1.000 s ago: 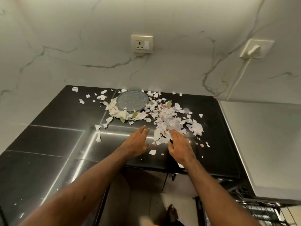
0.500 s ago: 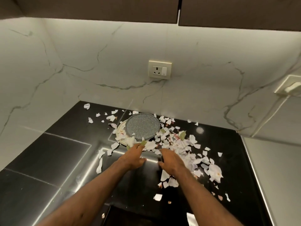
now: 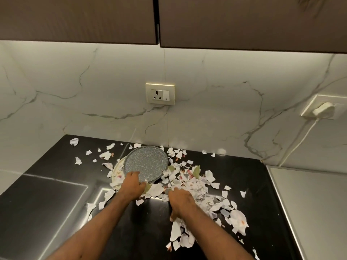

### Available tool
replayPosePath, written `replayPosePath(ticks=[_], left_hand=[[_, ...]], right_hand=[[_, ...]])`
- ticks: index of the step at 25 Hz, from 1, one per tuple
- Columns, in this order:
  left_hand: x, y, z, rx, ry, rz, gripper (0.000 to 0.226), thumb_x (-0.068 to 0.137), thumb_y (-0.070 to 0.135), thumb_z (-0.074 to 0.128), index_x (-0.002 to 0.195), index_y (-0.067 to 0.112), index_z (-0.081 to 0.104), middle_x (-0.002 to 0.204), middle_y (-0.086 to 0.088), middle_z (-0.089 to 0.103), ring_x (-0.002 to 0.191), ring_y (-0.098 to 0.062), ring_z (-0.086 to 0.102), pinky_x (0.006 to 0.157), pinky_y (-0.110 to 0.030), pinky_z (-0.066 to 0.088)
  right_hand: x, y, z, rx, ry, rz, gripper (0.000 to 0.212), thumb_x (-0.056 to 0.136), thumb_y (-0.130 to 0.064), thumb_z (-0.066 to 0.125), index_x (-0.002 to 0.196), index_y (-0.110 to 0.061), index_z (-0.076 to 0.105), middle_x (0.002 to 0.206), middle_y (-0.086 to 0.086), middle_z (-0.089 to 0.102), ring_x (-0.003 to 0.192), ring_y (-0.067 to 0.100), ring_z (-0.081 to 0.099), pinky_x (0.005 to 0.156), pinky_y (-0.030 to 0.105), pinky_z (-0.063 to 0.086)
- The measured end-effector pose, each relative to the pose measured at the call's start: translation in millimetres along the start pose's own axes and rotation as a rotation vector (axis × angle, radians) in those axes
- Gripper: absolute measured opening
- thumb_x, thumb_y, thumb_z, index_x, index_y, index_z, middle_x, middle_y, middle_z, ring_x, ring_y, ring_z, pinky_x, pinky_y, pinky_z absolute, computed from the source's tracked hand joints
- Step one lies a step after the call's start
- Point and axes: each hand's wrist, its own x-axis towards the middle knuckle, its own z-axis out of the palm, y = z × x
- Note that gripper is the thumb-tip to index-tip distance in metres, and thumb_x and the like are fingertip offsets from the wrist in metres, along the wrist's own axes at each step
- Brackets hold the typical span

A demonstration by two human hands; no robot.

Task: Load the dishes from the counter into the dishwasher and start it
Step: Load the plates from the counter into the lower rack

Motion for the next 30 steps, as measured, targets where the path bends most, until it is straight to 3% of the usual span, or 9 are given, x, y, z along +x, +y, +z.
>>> replayPosePath(ticks=[5, 9, 12, 15, 17, 20, 22, 26, 30], left_hand=[[22.1, -7.0, 3.9, -0.112, 0.093, -0.203, 0.059, 0.095, 0.031, 0.069, 0.142, -0.001, 0.052, 0.141, -0.023, 0.056, 0.128, -0.037, 0.056, 0.106, -0.04, 0.045], [33.1, -18.7, 8.0, -0.108, 0.084, -0.3, 0.04, 0.093, 0.035, 0.071, 0.113, 0.001, 0.066, 0.111, -0.02, 0.072, 0.102, -0.035, 0.067, 0.088, -0.04, 0.056], [38.5, -22.0, 12.8, -0.134, 0.082, -0.381, 0.042, 0.089, 0.041, 0.074, 0.1, 0.001, 0.069, 0.098, -0.018, 0.073, 0.09, -0.034, 0.068, 0.073, -0.038, 0.054], [44.2, -22.2, 14.9, -0.153, 0.078, -0.447, 0.045, 0.089, 0.046, 0.074, 0.099, 0.002, 0.07, 0.092, -0.015, 0.075, 0.087, -0.032, 0.07, 0.077, -0.038, 0.056], [45.4, -19.1, 12.8, -0.178, 0.073, -0.48, 0.044, 0.092, 0.047, 0.071, 0.093, 0.004, 0.068, 0.078, -0.011, 0.076, 0.081, -0.028, 0.072, 0.077, -0.037, 0.057], [43.3, -10.1, 7.4, -0.227, 0.074, -0.513, 0.041, 0.097, 0.043, 0.067, 0.081, 0.005, 0.063, 0.064, -0.005, 0.073, 0.058, -0.017, 0.067, 0.062, -0.029, 0.051], [42.4, -7.7, 4.5, -0.267, 0.056, -0.534, 0.039, 0.098, 0.039, 0.068, 0.08, 0.005, 0.062, 0.065, -0.006, 0.073, 0.048, -0.014, 0.065, 0.053, -0.027, 0.049], [45.7, -11.8, 1.9, -0.414, 0.033, -0.613, 0.03, 0.095, 0.029, 0.074, 0.083, 0.003, 0.063, 0.064, -0.008, 0.072, 0.046, -0.017, 0.067, 0.047, -0.025, 0.049], [47.7, -16.7, 3.4, -0.619, 0.032, -0.689, 0.017, 0.088, 0.009, 0.076, 0.092, -0.006, 0.067, 0.062, -0.014, 0.065, 0.05, -0.022, 0.065, 0.053, -0.031, 0.058]], right_hand=[[15.9, -6.5, -6.3, -0.081, -0.032, -0.011, 0.118, 0.067, -0.039, 0.098, 0.157, -0.01, 0.028, 0.144, 0.022, 0.049, 0.129, 0.042, 0.051, 0.103, 0.053, 0.051], [20.9, -10.8, -6.9, -0.108, -0.021, -0.004, 0.103, 0.074, -0.034, 0.095, 0.153, -0.008, 0.035, 0.144, 0.021, 0.049, 0.127, 0.041, 0.052, 0.101, 0.051, 0.051], [21.6, -8.2, -7.1, -0.11, -0.023, -0.018, 0.108, 0.07, -0.037, 0.097, 0.154, -0.009, 0.034, 0.146, 0.02, 0.047, 0.13, 0.04, 0.05, 0.102, 0.051, 0.05], [21.6, -5.5, -6.2, -0.121, -0.015, -0.036, 0.119, 0.065, -0.043, 0.098, 0.157, -0.01, 0.029, 0.15, 0.018, 0.044, 0.132, 0.04, 0.048, 0.104, 0.051, 0.049], [22.7, -5.2, -4.0, -0.122, -0.01, -0.032, 0.118, 0.066, -0.043, 0.098, 0.157, -0.011, 0.03, 0.15, 0.018, 0.044, 0.132, 0.039, 0.048, 0.104, 0.051, 0.05], [24.7, -7.0, -5.0, -0.117, -0.005, -0.012, 0.109, 0.07, -0.037, 0.096, 0.154, -0.011, 0.033, 0.151, 0.019, 0.044, 0.131, 0.039, 0.048, 0.102, 0.05, 0.05], [25.9, -8.8, -7.6, -0.131, -0.008, -0.014, 0.111, 0.07, -0.037, 0.096, 0.155, -0.01, 0.031, 0.154, 0.019, 0.041, 0.133, 0.04, 0.047, 0.102, 0.05, 0.05], [27.8, -11.2, -11.0, -0.181, -0.022, -0.025, 0.118, 0.066, -0.038, 0.098, 0.157, -0.01, 0.028, 0.162, 0.021, 0.032, 0.137, 0.042, 0.046, 0.104, 0.05, 0.051], [31.0, -10.2, -9.1, -0.167, -0.008, -0.026, 0.111, 0.075, -0.034, 0.094, 0.159, -0.011, 0.025, 0.163, 0.021, 0.031, 0.137, 0.043, 0.045, 0.107, 0.051, 0.047]])
